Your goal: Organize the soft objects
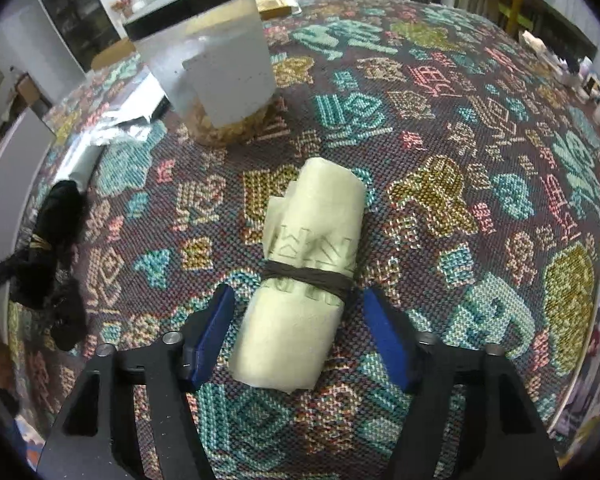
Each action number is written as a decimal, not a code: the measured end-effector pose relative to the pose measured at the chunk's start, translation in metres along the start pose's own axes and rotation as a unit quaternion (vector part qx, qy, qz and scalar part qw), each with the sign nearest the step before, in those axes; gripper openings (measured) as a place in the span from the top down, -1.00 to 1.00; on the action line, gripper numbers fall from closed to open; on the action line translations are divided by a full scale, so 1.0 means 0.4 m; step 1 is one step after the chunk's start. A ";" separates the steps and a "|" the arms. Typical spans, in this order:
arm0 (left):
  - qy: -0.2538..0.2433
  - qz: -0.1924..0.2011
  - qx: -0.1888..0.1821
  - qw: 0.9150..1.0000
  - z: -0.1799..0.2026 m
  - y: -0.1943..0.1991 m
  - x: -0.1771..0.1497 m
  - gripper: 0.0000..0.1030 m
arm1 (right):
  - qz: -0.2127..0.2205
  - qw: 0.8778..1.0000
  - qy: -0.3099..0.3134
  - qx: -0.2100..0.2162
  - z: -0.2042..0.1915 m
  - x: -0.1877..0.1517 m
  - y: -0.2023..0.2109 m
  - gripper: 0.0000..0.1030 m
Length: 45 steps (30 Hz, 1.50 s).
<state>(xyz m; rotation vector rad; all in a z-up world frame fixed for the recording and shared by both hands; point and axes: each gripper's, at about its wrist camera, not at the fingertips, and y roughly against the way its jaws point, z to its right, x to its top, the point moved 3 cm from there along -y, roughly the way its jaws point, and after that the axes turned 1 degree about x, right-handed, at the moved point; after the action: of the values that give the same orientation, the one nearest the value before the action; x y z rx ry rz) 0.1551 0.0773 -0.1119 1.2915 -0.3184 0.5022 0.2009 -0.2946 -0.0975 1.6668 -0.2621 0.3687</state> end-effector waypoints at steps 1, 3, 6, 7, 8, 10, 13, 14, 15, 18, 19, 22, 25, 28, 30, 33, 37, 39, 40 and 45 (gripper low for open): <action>0.008 0.004 0.000 1.000 -0.008 0.017 -0.001 0.27 | 0.001 1.000 -0.011 0.010 0.008 0.001 0.010 0.15; 0.026 0.021 -0.010 0.999 -0.026 0.071 0.001 0.27 | 0.018 0.998 -0.045 0.026 0.038 0.016 0.033 0.15; 0.035 0.045 -0.027 0.998 -0.037 0.153 0.009 0.27 | 0.054 0.995 -0.077 0.023 0.082 0.068 0.058 0.15; 0.039 0.050 -0.034 0.997 -0.040 0.174 0.011 0.27 | 0.060 0.994 -0.086 0.011 0.102 0.095 0.055 0.15; 0.046 0.058 -0.045 0.996 -0.046 0.208 0.016 0.27 | 0.058 0.995 -0.087 0.001 0.113 0.116 0.047 0.15; 0.049 0.066 -0.053 0.995 -0.053 0.250 0.018 0.27 | 0.053 0.995 -0.077 -0.023 0.137 0.165 0.027 0.15; 0.049 0.072 -0.061 0.994 -0.064 0.311 0.017 0.27 | 0.055 0.995 -0.073 -0.031 0.163 0.213 0.026 0.15; 0.046 0.074 -0.063 0.994 -0.068 0.338 0.016 0.27 | 0.053 0.995 -0.075 -0.028 0.164 0.222 0.023 0.15; 0.044 0.077 -0.063 0.994 -0.072 0.355 0.014 0.27 | 0.049 0.995 -0.078 -0.027 0.165 0.234 0.016 0.15; 0.044 0.090 -0.066 0.993 -0.099 0.420 0.014 0.27 | 0.051 0.995 -0.080 -0.028 0.160 0.272 0.007 0.15; 0.043 0.095 -0.065 0.992 -0.109 0.441 0.014 0.27 | 0.059 0.994 -0.080 -0.033 0.161 0.279 0.019 0.15; 0.045 0.112 -0.046 0.992 -0.167 0.500 0.014 0.27 | 0.109 0.992 -0.053 -0.045 0.135 0.335 0.108 0.15; 0.056 0.117 -0.010 0.992 -0.265 0.551 0.002 0.27 | 0.137 0.990 0.025 -0.031 0.013 0.359 0.228 0.15; 0.062 0.113 0.068 0.989 -0.400 0.584 -0.039 0.27 | 0.138 0.984 0.112 0.025 -0.209 0.318 0.329 0.15; 0.073 0.106 0.105 0.986 -0.469 0.590 -0.072 0.27 | 0.129 0.976 0.155 0.084 -0.370 0.268 0.366 0.15; 0.101 0.093 0.136 0.981 -0.562 0.590 -0.120 0.26 | 0.095 0.953 0.216 0.190 -0.658 0.152 0.393 0.15; 0.115 0.082 0.183 0.973 -0.629 0.594 -0.165 -0.03 | 0.033 0.920 0.255 0.296 -0.942 -0.002 0.389 0.02; 0.123 0.092 0.197 0.968 -0.643 0.598 -0.171 -0.73 | -0.003 0.903 0.263 0.339 -1.041 -0.062 0.379 -0.49; 0.127 0.103 0.203 0.965 -0.644 0.608 -0.170 -0.89 | -0.011 0.900 0.267 0.345 -1.071 -0.083 0.375 -0.55; 0.107 0.156 0.197 0.962 -0.592 0.651 -0.171 -0.89 | 0.051 0.923 0.263 0.277 -1.000 -0.104 0.332 -0.55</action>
<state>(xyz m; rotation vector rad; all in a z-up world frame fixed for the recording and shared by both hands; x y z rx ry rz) -0.0514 0.3436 0.0103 1.5636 -0.2474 1.0068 0.0770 0.0830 0.0493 2.0285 0.1808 1.0234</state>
